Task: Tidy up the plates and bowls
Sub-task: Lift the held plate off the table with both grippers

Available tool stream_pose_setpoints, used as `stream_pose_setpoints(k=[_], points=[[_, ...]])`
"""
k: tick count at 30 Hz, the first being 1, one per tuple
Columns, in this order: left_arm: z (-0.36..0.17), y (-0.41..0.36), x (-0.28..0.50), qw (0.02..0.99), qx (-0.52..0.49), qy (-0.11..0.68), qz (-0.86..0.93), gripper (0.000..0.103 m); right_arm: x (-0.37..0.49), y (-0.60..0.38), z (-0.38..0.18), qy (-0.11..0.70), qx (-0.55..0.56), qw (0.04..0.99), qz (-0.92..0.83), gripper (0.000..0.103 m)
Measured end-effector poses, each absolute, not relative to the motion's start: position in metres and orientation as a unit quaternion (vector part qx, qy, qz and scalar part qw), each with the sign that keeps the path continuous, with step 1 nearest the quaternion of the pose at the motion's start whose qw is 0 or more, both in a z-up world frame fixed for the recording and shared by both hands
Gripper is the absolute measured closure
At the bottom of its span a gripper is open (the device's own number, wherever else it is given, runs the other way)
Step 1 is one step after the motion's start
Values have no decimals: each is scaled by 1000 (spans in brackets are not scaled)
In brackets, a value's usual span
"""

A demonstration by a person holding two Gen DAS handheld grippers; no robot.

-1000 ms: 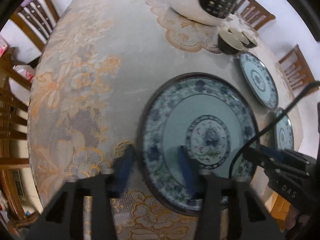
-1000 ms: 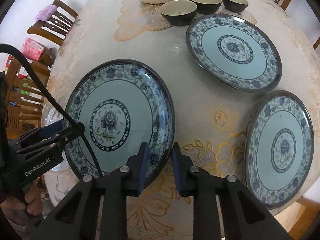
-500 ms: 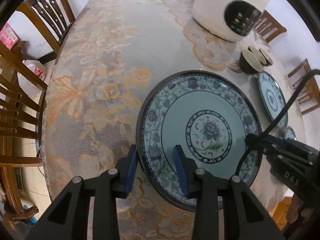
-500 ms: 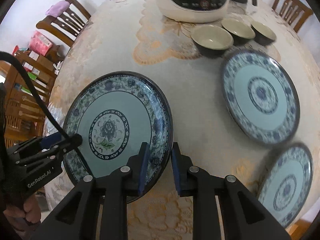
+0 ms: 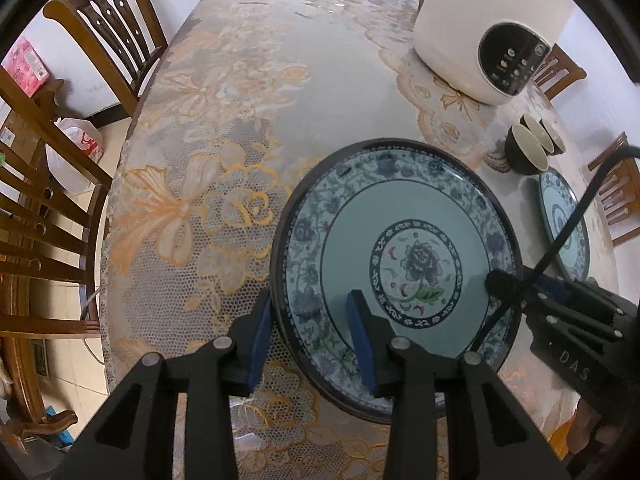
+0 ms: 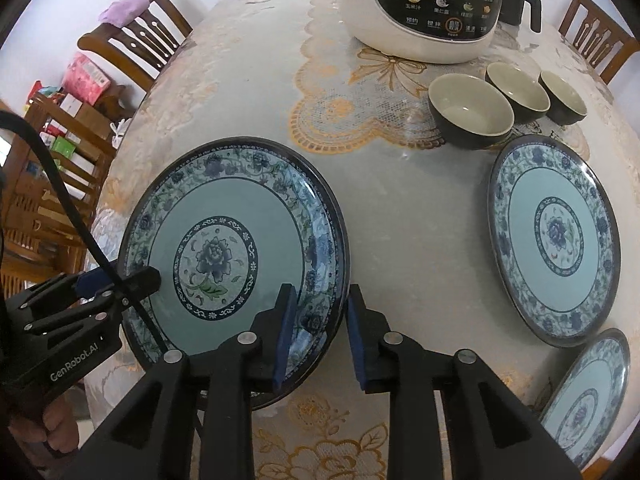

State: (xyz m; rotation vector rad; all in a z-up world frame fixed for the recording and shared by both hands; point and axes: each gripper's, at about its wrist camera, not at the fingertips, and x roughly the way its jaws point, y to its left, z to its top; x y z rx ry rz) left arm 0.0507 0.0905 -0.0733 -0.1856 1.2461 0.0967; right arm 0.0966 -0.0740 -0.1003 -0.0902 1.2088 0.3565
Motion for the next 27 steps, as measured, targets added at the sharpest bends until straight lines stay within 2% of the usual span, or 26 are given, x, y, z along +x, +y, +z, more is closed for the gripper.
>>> stream_pose_setpoints(k=[4,8,18,27], points=[[-73,89,51,806,-81,585,49,62,93,-71,-102,557,-45,812,171,70],[-69,88,47,806,-73,586,47,60,90,-82,-102,560,8,809,176,63],[-38,92,31,823,-76,561,39,55,67,-96,-88,540,42,825,160,62],[-19,73,10,833,-68,548,13,55,33,-112,-62,512,40,844,158,60]])
